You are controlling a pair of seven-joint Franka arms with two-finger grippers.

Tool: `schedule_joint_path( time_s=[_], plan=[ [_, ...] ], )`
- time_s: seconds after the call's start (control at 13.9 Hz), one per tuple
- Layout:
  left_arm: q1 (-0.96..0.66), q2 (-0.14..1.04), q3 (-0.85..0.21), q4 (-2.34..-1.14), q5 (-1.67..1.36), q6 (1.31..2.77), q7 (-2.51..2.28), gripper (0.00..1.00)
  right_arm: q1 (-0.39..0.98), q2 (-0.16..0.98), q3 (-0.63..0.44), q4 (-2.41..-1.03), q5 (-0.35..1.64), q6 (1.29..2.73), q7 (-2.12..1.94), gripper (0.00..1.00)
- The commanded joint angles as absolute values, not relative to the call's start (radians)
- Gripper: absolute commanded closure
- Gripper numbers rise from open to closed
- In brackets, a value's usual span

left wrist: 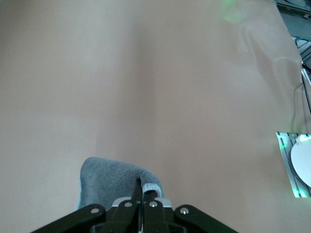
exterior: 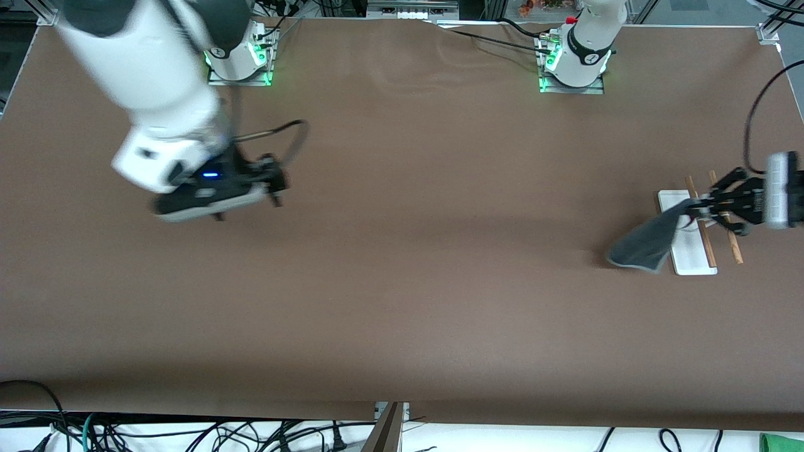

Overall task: Pass towel and hang on rack
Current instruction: 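Lower the towel over the wooden rods with the left gripper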

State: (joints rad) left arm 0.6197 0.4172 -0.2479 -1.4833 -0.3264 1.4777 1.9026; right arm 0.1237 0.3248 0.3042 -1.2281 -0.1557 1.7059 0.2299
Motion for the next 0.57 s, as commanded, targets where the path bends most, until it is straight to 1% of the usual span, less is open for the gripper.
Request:
schedule_joint_path(
  time_s=[0.0, 0.14, 0.29, 0.43, 0.5],
  plan=[
    [0.716, 0.442, -0.264, -1.437, -0.246, 1.443, 1.956, 1.0, 0.036, 0.256, 0.241, -1.287, -0.1, 1.625, 0.235, 0.0],
    [0.77, 0.466, -0.262, -1.419, -0.195, 1.443, 1.988, 1.0, -0.001, 0.213, 0.19, -1.324, -0.1, 1.562, 0.235, 0.0],
    [0.807, 0.498, -0.262, -1.372, -0.138, 1.443, 2.052, 1.0, -0.008, 0.18, 0.128, -1.342, -0.098, 1.453, 0.22, 0.0],
    [0.827, 0.544, -0.249, -1.327, -0.13, 1.453, 2.1, 1.0, -0.011, 0.164, 0.106, -1.345, -0.101, 1.433, 0.128, 0.0],
    [0.827, 0.583, -0.238, -1.297, -0.132, 1.474, 2.109, 1.0, -0.017, 0.155, 0.104, -1.345, -0.107, 1.398, 0.059, 0.0]
  ],
)
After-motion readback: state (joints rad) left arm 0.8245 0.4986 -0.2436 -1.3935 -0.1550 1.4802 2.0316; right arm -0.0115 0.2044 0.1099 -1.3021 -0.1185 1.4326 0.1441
